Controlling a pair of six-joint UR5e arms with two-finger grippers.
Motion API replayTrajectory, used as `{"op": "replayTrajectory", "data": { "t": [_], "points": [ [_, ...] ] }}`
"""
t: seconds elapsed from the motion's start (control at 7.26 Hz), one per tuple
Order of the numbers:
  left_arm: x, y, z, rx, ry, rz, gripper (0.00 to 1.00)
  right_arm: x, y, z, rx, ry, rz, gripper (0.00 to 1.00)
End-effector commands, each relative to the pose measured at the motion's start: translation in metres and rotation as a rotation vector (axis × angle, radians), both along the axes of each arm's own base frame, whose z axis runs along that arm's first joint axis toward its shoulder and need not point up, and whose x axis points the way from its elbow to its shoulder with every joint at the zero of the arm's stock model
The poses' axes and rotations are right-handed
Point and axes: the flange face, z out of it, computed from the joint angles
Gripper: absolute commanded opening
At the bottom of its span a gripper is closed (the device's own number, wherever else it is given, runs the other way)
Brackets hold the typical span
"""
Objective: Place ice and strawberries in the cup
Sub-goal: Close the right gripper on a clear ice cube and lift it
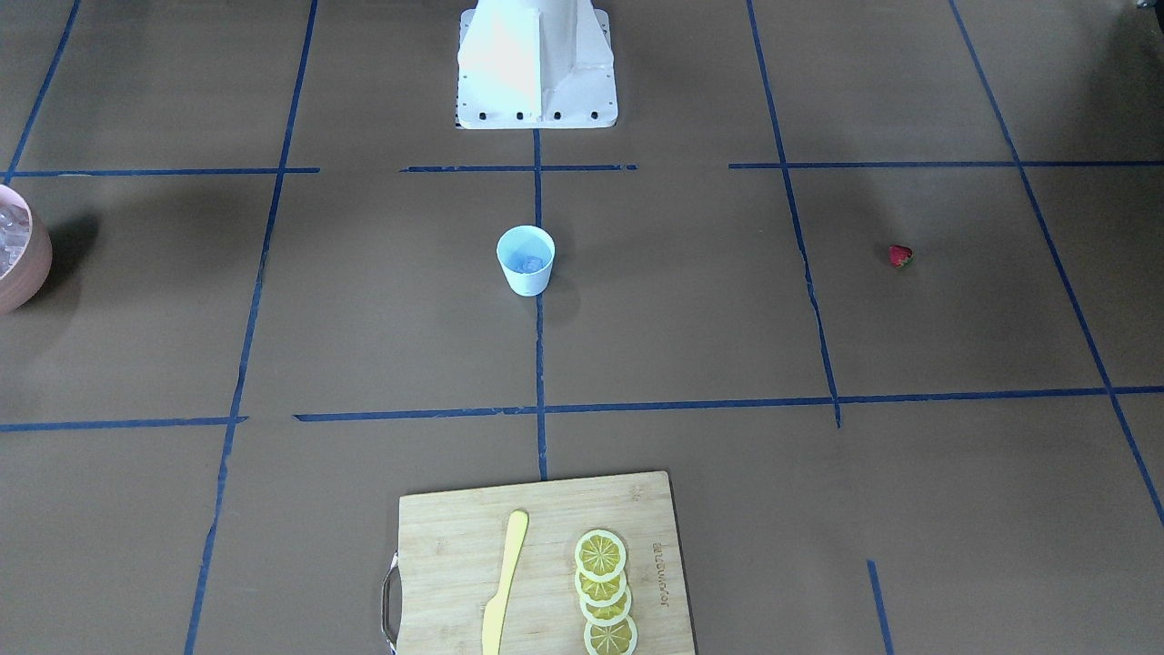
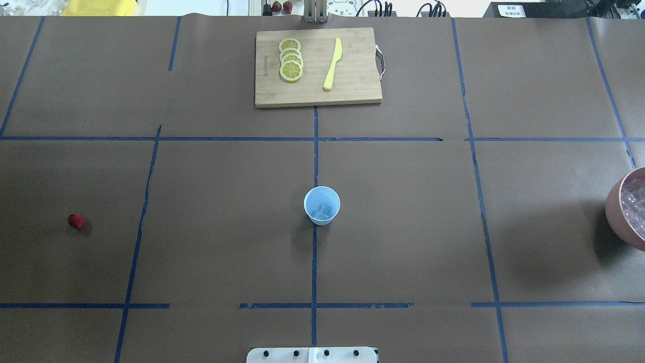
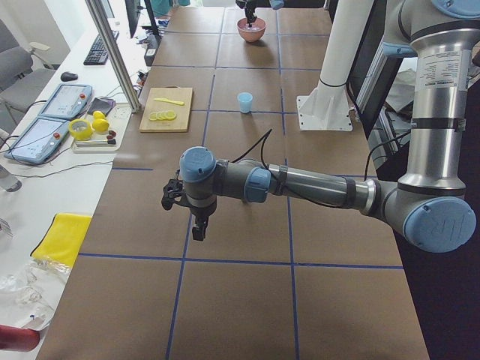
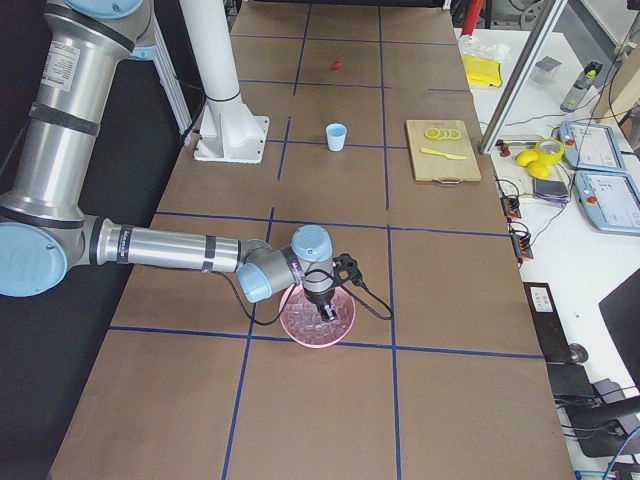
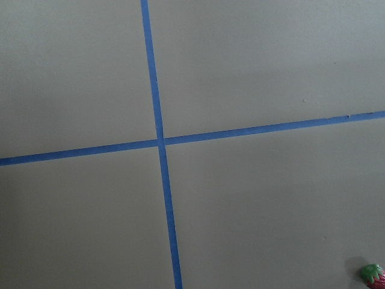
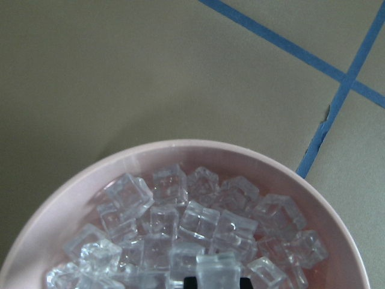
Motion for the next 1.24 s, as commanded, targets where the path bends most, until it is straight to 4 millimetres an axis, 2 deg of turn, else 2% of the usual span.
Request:
{"op": "replayTrajectory", "data": {
  "t": [0.0,0.14,0.28,0.41,0.69,0.83,1.1],
  "points": [
    [0.000,0.000,-0.001,0.001,0.000,0.000,1.00,0.022,-0.003,-0.051,-0.029,-0.080,0.038,0.00],
    [0.000,0.000,-0.001,0.002,0.000,0.000,1.00,0.030,-0.001,-0.097,-0.079,-0.073,0.056,0.00],
    [0.000,0.000,-0.001,0.001,0.000,0.000,1.00,0.023,-0.020,-0.154,-0.089,-0.069,0.052,0.00],
    [0.000,0.000,-0.001,0.001,0.000,0.000,1.00,0.015,-0.051,-0.202,-0.109,-0.066,0.059,0.00],
    [0.000,0.001,0.001,-0.002,0.000,0.000,1.00,-0.051,-0.099,-0.301,-0.162,-0.059,0.018,0.00],
    [0.000,0.001,0.001,-0.002,0.000,0.000,1.00,-0.093,-0.106,-0.346,-0.202,-0.076,0.029,0.00],
    [0.000,0.000,0.002,-0.004,0.000,0.000,1.00,-0.196,-0.089,-0.416,-0.279,-0.086,0.078,0.00]
  ]
}}
